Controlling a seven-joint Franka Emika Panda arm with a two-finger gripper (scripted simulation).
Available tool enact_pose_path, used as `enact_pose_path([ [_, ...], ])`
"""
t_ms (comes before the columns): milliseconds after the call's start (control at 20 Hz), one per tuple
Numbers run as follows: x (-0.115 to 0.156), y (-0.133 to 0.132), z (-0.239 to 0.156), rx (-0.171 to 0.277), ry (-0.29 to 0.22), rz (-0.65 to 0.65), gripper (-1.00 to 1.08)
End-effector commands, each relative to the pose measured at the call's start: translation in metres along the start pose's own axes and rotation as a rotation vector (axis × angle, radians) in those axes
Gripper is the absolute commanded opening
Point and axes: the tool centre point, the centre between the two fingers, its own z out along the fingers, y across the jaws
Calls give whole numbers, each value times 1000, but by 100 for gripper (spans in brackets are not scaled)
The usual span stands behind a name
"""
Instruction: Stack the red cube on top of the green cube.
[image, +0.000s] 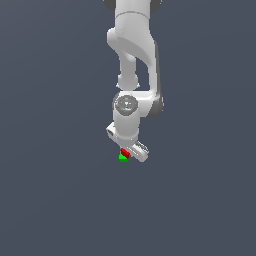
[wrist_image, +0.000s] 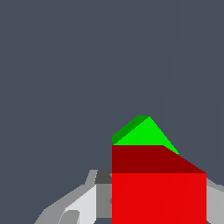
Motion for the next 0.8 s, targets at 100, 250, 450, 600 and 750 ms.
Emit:
enact_pose_path([
  [100, 13, 8, 5, 1, 0, -2, -100],
  [250, 15, 8, 5, 1, 0, -2, -100],
  [450, 15, 8, 5, 1, 0, -2, 100],
  [600, 15, 8, 5, 1, 0, -2, 100],
  [750, 15, 8, 5, 1, 0, -2, 100],
])
